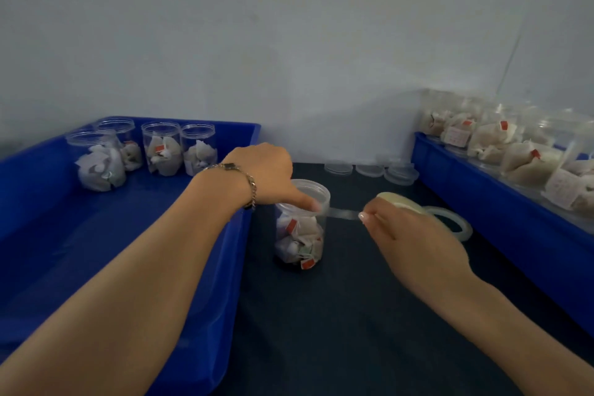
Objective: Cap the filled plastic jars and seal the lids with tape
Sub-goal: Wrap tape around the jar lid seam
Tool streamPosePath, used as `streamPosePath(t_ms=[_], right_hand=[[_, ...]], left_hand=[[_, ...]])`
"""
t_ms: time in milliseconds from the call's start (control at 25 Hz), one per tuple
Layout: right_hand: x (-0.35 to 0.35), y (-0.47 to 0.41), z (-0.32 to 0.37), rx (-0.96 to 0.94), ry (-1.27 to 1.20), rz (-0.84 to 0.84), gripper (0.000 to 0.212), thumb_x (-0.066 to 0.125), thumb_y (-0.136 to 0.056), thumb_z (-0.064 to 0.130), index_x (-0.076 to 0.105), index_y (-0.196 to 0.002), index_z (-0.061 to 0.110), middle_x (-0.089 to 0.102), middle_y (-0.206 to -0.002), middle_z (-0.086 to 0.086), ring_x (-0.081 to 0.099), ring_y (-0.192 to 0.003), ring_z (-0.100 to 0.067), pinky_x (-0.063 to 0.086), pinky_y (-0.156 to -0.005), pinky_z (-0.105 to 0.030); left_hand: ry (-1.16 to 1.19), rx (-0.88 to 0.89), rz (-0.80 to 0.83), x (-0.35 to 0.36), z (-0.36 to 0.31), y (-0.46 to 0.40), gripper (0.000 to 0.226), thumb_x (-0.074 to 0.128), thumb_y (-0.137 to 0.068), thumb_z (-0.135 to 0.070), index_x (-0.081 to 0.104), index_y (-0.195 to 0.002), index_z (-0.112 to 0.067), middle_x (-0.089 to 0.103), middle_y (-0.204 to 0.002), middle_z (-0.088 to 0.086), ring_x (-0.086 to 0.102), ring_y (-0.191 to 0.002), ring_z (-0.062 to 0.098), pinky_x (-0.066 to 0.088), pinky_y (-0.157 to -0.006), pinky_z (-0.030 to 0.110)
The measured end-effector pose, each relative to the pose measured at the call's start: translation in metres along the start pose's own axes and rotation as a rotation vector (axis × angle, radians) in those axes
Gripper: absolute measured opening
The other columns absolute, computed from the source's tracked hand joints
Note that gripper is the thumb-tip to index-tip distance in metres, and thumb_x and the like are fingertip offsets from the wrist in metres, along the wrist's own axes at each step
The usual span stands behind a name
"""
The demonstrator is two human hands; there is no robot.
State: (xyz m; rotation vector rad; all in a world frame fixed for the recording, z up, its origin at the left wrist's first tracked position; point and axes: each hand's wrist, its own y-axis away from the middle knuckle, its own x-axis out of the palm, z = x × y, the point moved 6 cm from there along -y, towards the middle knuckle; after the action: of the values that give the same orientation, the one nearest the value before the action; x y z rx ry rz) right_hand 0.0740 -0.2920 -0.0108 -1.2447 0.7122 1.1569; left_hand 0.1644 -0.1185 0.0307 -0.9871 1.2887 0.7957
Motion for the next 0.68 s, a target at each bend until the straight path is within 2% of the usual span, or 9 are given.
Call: streamPosePath(t_ms=[40,80,160,200,280,440,560,640,680], right_hand=[[-0.006,0.001,0.008,-0.050,0.076,-0.022,0.019,0.028,-0.099,0.043,0.042,-0.089,0.034,0.052,-0.070,0.007,0.052,-0.059,-0.007,0.040,-0.050,-0.022],[-0.012,0.000,0.015,-0.091,0.115,-0.048,0.022,0.022,-0.097,0.046,0.042,-0.092,0.036,0.053,-0.073,0.008,0.052,-0.063,-0.006,0.042,-0.053,-0.023],[-0.024,-0.002,0.027,-0.151,0.099,-0.091,0.034,0.016,-0.093,0.051,0.046,-0.100,0.037,0.055,-0.080,0.007,0.055,-0.070,-0.011,0.048,-0.063,-0.033],[-0.030,-0.003,0.030,-0.173,0.082,-0.114,0.037,0.016,-0.092,0.051,0.048,-0.102,0.035,0.055,-0.080,0.007,0.055,-0.071,-0.012,0.048,-0.065,-0.036],[-0.036,-0.006,0.031,-0.194,0.084,-0.144,0.036,0.019,-0.094,0.050,0.050,-0.099,0.033,0.054,-0.078,0.006,0.054,-0.069,-0.010,0.048,-0.065,-0.034],[-0.028,-0.013,0.014,-0.124,0.136,-0.090,0.027,0.026,-0.100,0.045,0.050,-0.102,0.034,0.059,-0.082,0.008,0.055,-0.070,-0.006,0.045,-0.060,-0.026],[-0.004,-0.016,-0.004,-0.020,0.065,0.037,0.024,0.027,-0.100,0.045,0.049,-0.106,0.035,0.057,-0.074,0.008,0.056,-0.064,-0.009,0.041,-0.052,-0.027],[0.011,-0.019,-0.010,-0.017,0.056,0.048,0.028,0.029,-0.101,0.043,0.042,-0.126,0.042,0.052,-0.065,0.008,0.051,-0.056,-0.007,0.036,-0.048,-0.023],[0.017,-0.020,-0.012,-0.010,0.058,0.042,0.038,0.030,-0.101,0.043,0.027,-0.138,0.046,0.051,-0.065,0.008,0.050,-0.055,-0.007,0.036,-0.047,-0.021]], left_hand=[[0.033,0.028,-0.059,-0.004,-0.003,0.001,0.065,0.055,-0.062,-0.080,0.062,-0.067,-0.015,0.060,-0.063,-0.002,0.058,-0.062,0.015,0.045,-0.060,0.029],[0.200,0.096,-0.079,-0.007,-0.009,0.002,0.060,0.060,-0.064,-0.074,0.067,-0.085,-0.018,0.067,-0.081,-0.004,0.064,-0.078,0.013,0.047,-0.068,0.025],[0.604,0.307,0.050,-0.009,-0.029,0.011,0.041,0.072,-0.074,-0.048,0.064,-0.110,-0.028,0.067,-0.109,-0.013,0.061,-0.100,-0.001,0.044,-0.082,0.009],[0.660,0.388,0.128,-0.007,-0.039,0.015,0.032,0.073,-0.078,-0.037,0.066,-0.108,-0.030,0.068,-0.107,-0.015,0.060,-0.096,-0.007,0.043,-0.081,0.006],[0.603,0.422,0.180,0.000,-0.048,0.016,0.015,0.070,-0.082,-0.028,0.071,-0.097,-0.025,0.071,-0.095,-0.011,0.063,-0.085,-0.004,0.046,-0.077,0.009],[0.483,0.275,0.248,0.010,-0.035,0.010,0.024,0.053,-0.094,-0.033,0.068,-0.095,-0.014,0.072,-0.090,0.006,0.062,-0.078,0.017,0.051,-0.080,0.034],[0.566,0.190,0.420,0.019,-0.031,0.013,0.025,0.045,-0.098,-0.029,0.059,-0.101,-0.008,0.073,-0.092,0.002,0.068,-0.074,0.009,0.053,-0.072,0.025],[0.568,0.177,0.462,0.023,-0.032,0.014,0.020,0.045,-0.098,-0.029,0.055,-0.095,-0.012,0.072,-0.088,-0.003,0.067,-0.071,0.005,0.052,-0.071,0.022],[0.543,0.187,0.445,0.023,-0.030,0.013,0.017,0.048,-0.097,-0.030,0.055,-0.090,-0.016,0.069,-0.085,-0.006,0.064,-0.071,0.004,0.052,-0.070,0.021]])
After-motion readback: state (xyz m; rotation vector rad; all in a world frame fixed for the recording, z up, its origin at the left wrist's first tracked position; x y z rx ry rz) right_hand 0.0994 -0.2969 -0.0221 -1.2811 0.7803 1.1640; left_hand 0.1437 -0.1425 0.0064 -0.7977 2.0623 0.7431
